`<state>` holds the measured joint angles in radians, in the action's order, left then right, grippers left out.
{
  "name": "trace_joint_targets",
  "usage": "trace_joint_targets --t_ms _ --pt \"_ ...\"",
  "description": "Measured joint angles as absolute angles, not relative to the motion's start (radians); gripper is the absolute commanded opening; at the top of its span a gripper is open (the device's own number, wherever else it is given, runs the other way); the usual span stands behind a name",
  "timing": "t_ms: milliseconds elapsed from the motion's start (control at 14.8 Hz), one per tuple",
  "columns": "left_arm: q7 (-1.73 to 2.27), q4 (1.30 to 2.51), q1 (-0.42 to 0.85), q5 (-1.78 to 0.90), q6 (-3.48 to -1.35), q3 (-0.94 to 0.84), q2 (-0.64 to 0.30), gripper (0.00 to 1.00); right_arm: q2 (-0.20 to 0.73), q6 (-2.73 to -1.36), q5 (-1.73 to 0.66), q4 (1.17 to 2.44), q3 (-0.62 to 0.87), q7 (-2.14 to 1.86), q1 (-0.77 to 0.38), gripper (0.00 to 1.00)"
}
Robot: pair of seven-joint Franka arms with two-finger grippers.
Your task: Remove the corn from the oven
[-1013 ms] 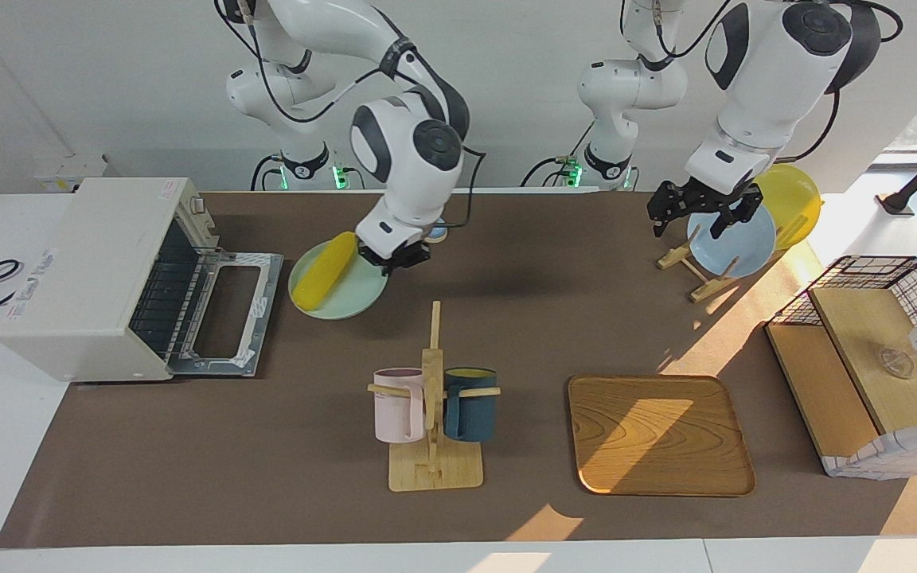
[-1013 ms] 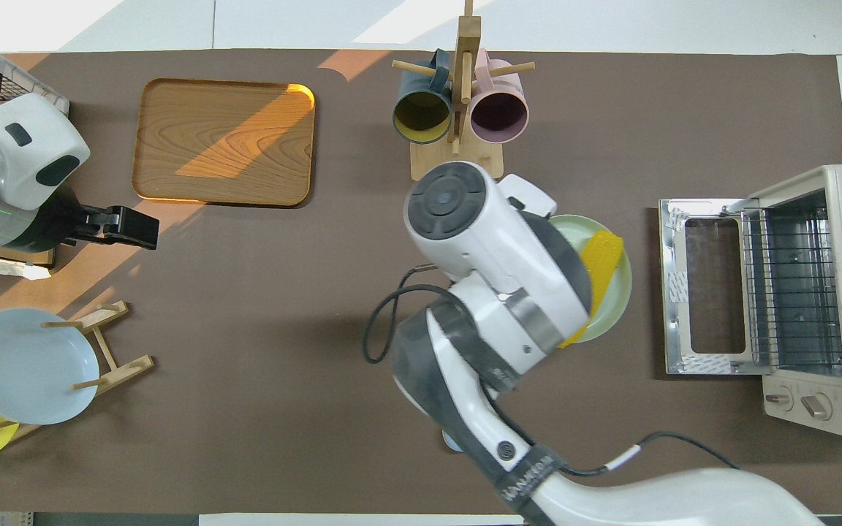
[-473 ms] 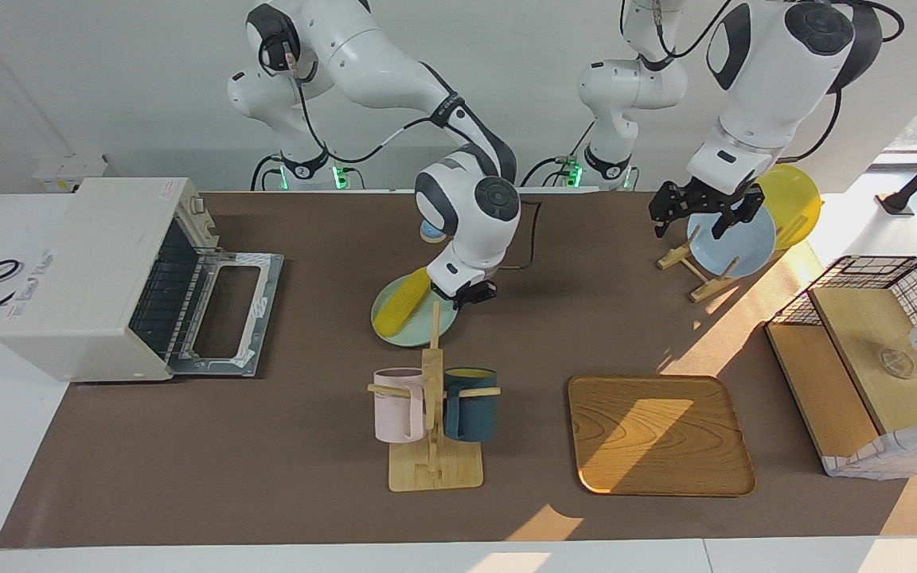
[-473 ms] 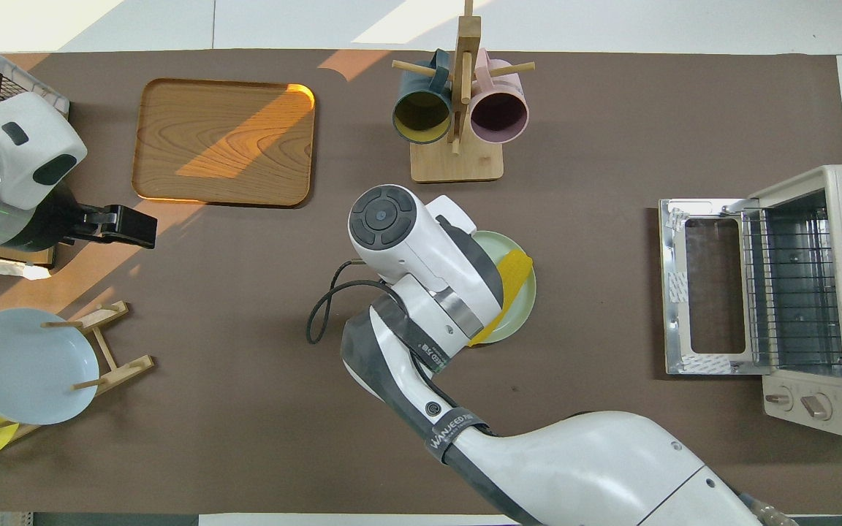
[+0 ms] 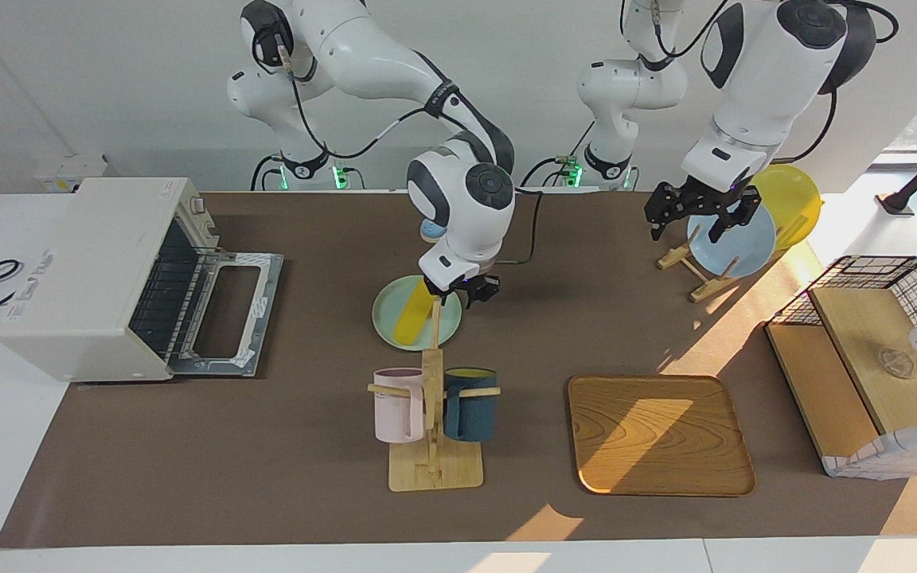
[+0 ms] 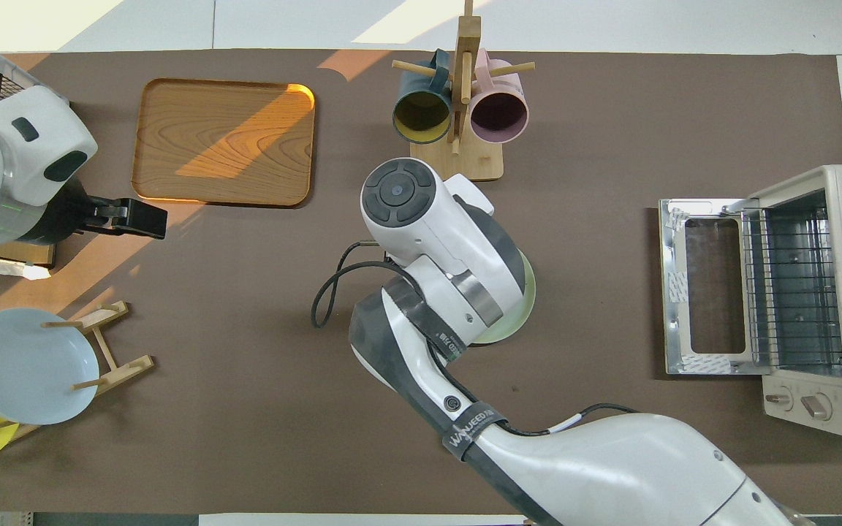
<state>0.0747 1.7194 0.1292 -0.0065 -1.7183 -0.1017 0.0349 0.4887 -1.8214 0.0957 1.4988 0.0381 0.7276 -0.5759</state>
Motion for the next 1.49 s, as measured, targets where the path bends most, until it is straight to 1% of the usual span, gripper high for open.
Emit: trace_joint_targets --t_ms 68,203,270,405,540,675,1013,1283,1485 --pt "0.074 1.724 0.141 -0.007 -1.729 -0.104 0.035 1.0 0.474 -1.792 0.11 1.493 0.036 0.677 -0.549 0.36" --pt "0.074 1.736 0.183 -0.007 -1.755 -0.107 0.034 1.0 0.435 -1.736 0.135 1.492 0.032 0.579 -0.478 0.1" --pt "0.074 1.747 0.21 -0.007 -1.776 -0.108 0.033 1.0 0.415 -1.713 0.144 1.497 0.031 0.542 -0.438 0.0" --pt "0.075 1.773 0.266 -0.02 -1.819 -0.111 0.026 1.0 0.383 -1.694 0.146 1.537 0.03 0.502 -0.357 0.0" --pt "0.088 1.791 0.335 -0.03 -1.87 -0.112 0.002 1.0 0.362 -1.704 0.148 1.609 0.029 0.487 -0.291 0.0" --pt "0.129 1.801 0.417 -0.034 -1.945 -0.114 -0.051 1.0 0.344 -1.757 0.151 1.697 0.029 0.479 -0.25 0.0" --pt "0.209 1.8 0.604 -0.054 -2.147 -0.117 -0.23 1.0 0.286 -1.983 0.182 1.945 0.029 0.414 -0.163 0.0" --pt "0.229 1.774 0.703 -0.072 -2.241 -0.115 -0.32 1.0 0.254 -2.065 0.204 2.046 0.029 0.397 -0.133 0.0" --pt "0.258 1.72 0.753 -0.073 -2.284 -0.114 -0.398 1.0 0.243 -2.117 0.244 2.099 0.03 0.39 -0.109 0.0"
